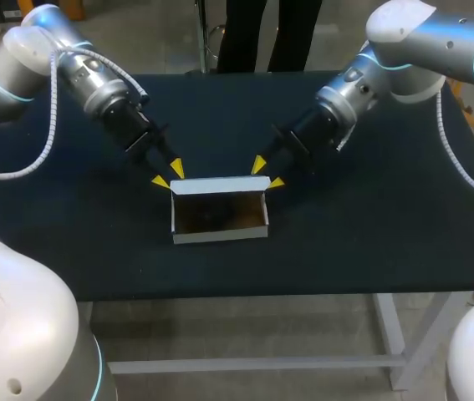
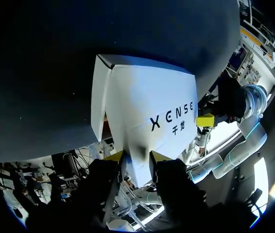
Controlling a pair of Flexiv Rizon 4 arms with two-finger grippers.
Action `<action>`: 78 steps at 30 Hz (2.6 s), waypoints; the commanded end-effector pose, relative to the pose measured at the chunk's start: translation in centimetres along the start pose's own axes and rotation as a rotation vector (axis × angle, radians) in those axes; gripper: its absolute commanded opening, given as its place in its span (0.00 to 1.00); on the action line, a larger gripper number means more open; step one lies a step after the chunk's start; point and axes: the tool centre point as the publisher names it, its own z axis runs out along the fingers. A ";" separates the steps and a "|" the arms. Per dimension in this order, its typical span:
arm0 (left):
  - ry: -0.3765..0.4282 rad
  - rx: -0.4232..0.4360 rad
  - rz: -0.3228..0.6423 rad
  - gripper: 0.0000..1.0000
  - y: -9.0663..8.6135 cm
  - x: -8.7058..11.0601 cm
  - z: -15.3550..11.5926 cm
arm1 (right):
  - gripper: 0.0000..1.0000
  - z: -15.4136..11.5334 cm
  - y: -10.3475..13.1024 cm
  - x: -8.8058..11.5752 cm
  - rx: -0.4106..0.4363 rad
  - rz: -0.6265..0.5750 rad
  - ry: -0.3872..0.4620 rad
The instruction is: Assemble the packaging by folding the flat box into shape, placing the metal phone stand inside, and closing the box properly
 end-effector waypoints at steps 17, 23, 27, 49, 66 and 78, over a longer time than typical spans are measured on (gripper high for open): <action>0.054 0.009 -0.006 0.34 -0.7 0.9 0.3 | 0.43 0.1 0.9 0.7 0.032 0.005 -0.002; 0.074 0.030 -0.030 0.35 -0.9 0.9 0.4 | 0.42 0.2 1.0 0.7 0.033 0.008 -0.001; 0.064 0.021 -0.041 0.36 -1.0 0.6 0.4 | 0.42 0.1 1.1 0.6 0.034 0.011 0.002; 0.042 0.019 -0.090 0.42 -1.0 0.7 1.0 | 0.40 0.3 0.8 0.7 0.025 0.012 0.015; 0.171 0.057 -0.051 0.16 -1.6 1.2 0.7 | 0.40 0.5 1.1 0.6 0.025 0.018 0.013; 0.181 0.069 -0.052 0.14 -1.7 1.3 0.7 | 0.40 0.2 1.3 0.6 0.025 0.019 0.017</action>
